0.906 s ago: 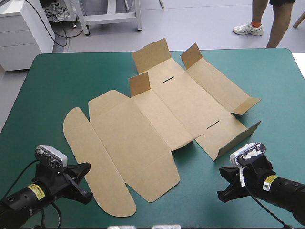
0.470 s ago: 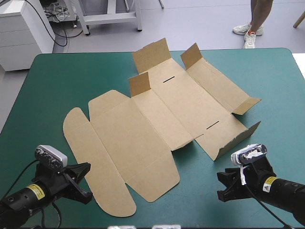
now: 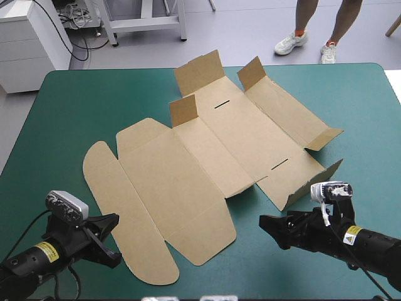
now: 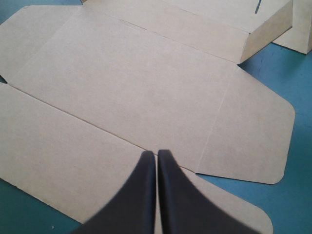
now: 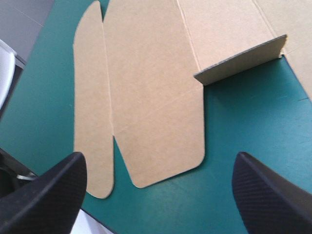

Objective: Fold the box

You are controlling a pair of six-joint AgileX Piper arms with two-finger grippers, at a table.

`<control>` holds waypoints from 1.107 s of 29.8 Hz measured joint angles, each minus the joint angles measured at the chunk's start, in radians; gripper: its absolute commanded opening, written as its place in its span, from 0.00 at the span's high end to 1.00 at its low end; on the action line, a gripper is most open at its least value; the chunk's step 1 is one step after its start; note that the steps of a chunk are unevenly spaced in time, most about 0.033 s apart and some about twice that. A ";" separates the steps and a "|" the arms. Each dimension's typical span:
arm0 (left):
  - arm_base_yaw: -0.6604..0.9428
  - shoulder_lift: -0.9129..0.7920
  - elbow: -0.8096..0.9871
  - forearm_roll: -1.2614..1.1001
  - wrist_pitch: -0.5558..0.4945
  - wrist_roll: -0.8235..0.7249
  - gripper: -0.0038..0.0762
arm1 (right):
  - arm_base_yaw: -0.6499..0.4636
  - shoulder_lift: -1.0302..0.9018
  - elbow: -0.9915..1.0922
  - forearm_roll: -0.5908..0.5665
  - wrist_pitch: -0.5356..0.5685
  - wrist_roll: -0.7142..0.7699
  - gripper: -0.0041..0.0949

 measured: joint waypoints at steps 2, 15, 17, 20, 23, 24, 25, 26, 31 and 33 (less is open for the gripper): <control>0.000 0.000 -0.001 0.000 0.000 0.000 0.96 | 0.000 0.025 0.000 0.038 -0.018 0.027 0.20; 0.000 0.000 -0.001 0.000 0.000 0.000 0.96 | 0.000 0.263 0.000 0.359 -0.206 0.154 0.20; 0.000 0.000 -0.001 0.000 0.000 0.000 0.96 | 0.000 0.287 0.000 0.410 -0.251 0.191 0.20; 0.000 0.000 -0.001 0.000 0.000 0.000 0.96 | 0.000 0.321 0.000 0.443 -0.291 0.250 0.20; 0.000 0.000 -0.001 0.000 0.000 0.000 0.96 | 0.000 0.353 0.000 0.450 -0.303 0.288 0.20; 0.000 0.000 -0.001 0.000 0.000 0.000 0.96 | 0.000 0.364 0.000 0.448 -0.303 0.296 0.20; 0.000 0.000 -0.001 0.000 0.000 0.000 0.96 | 0.000 0.375 0.000 0.441 -0.303 0.313 0.20; 0.000 0.000 -0.001 0.000 0.000 0.000 0.96 | 0.000 0.386 0.000 0.425 -0.302 0.337 0.20; 0.000 0.000 -0.001 0.000 -0.001 0.000 0.96 | 0.000 0.435 0.000 0.279 -0.302 0.558 0.20; 0.000 0.000 -0.001 0.000 -0.001 0.000 0.96 | 0.000 0.450 0.000 0.190 -0.302 0.679 0.20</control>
